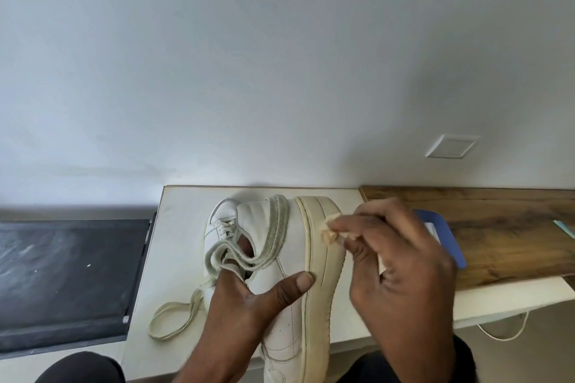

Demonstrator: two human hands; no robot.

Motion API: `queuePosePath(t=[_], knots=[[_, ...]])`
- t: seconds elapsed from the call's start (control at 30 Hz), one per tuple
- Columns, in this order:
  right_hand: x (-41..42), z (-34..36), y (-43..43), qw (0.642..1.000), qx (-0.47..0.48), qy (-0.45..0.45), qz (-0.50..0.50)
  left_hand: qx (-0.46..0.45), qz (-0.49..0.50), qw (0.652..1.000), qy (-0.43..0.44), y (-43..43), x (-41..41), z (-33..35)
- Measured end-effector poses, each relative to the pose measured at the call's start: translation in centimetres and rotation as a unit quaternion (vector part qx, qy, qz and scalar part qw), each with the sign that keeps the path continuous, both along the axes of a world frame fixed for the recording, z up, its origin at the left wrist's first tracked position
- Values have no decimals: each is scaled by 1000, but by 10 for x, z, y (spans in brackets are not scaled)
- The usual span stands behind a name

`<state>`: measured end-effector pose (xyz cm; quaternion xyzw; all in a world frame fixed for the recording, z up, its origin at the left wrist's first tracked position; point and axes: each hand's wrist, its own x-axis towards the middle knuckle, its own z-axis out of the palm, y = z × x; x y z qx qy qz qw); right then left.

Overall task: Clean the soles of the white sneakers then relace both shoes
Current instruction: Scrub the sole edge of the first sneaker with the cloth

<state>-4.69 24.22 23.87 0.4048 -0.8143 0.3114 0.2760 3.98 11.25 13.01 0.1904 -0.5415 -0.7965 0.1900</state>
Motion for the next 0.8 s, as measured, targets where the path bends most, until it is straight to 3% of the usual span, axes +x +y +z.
queuePosePath(t=[0.27, 0.53, 0.8], knots=[[11, 6, 0, 996, 53, 4, 68, 10, 9, 1000, 24, 5, 0, 4], [-1, 12, 6, 1000, -4, -8, 29, -29, -2, 1000, 6, 4, 2, 7], [16, 12, 4, 999, 17, -17, 36, -73, 12, 997, 14, 3, 5, 15]])
